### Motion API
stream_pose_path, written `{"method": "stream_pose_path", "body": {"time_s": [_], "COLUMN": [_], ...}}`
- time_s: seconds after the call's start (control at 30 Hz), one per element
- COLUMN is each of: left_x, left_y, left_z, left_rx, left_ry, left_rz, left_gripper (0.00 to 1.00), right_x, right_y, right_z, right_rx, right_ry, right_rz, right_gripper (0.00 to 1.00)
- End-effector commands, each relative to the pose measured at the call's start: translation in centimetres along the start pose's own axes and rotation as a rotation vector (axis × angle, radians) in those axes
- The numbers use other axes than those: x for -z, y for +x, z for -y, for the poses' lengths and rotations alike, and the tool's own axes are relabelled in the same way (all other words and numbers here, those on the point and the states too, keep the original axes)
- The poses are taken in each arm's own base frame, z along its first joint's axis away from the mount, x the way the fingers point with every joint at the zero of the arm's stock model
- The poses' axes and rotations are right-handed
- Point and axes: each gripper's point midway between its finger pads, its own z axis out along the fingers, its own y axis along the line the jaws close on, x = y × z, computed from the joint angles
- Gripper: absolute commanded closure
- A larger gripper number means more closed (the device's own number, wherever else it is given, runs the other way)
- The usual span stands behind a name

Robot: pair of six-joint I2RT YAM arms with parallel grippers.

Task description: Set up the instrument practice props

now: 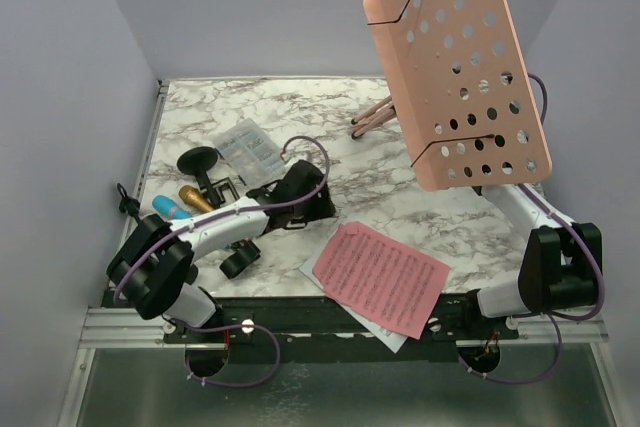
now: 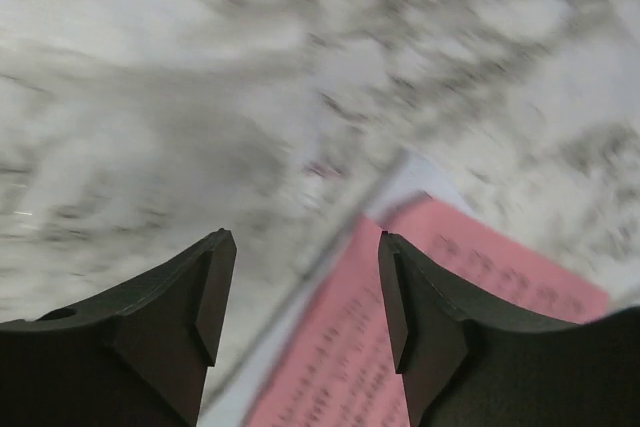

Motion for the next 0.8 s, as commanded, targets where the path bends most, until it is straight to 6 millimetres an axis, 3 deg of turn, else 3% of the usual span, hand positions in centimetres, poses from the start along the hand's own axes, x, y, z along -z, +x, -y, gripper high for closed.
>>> {"method": "stream_pose_path", "body": {"time_s": [0.0, 0.1, 0.23, 0.33, 0.4, 0.53, 0.67, 0.7, 0.77], "left_x": [5.5, 5.9, 3.0, 0.1, -2.0, -4.9, -4.1, -3.7, -2.6], "left_y": [8.3, 11.5, 13.9, 13.7, 12.7, 10.4, 6.8, 6.2, 4.9], "left_z": [9.2, 10.9, 10.8, 9.5, 7.3, 0.1, -5.6, -6.5, -6.3], "left_rx": [-0.151, -0.148, -0.082, -0.085, -0.043, 0.104, 0.133, 0.139, 0.143], "left_ry": [0.395, 0.454, 0.451, 0.365, 0.278, 0.077, -0.102, -0.122, -0.098], "left_rz": [-0.266, -0.322, -0.361, -0.321, -0.29, -0.28, -0.137, -0.12, -0.076], "left_gripper": [0.34, 0.33, 0.38, 0.42, 0.42, 0.43, 0.42, 0.42, 0.4], "right_x": [-0.6, -0.6, -0.5, -0.4, -0.4, -0.5, -0.8, -0.8, -1.1], "right_y": [-7.2, -7.2, -7.5, -7.8, -7.9, -8.0, -7.8, -7.8, -7.4], "right_z": [-2.0, -2.0, -2.0, -2.4, -2.7, -3.1, -3.4, -3.3, -3.2], "right_rx": [0.079, 0.08, 0.094, 0.1, 0.103, 0.093, 0.077, 0.073, 0.061], "right_ry": [-0.067, -0.067, -0.064, -0.074, -0.09, -0.116, -0.143, -0.145, -0.153], "right_rz": [0.176, 0.171, 0.155, 0.144, 0.135, 0.109, 0.076, 0.068, 0.045], "right_gripper": [1.0, 1.0, 1.0, 1.0, 1.0, 1.0, 1.0, 1.0, 1.0]}}
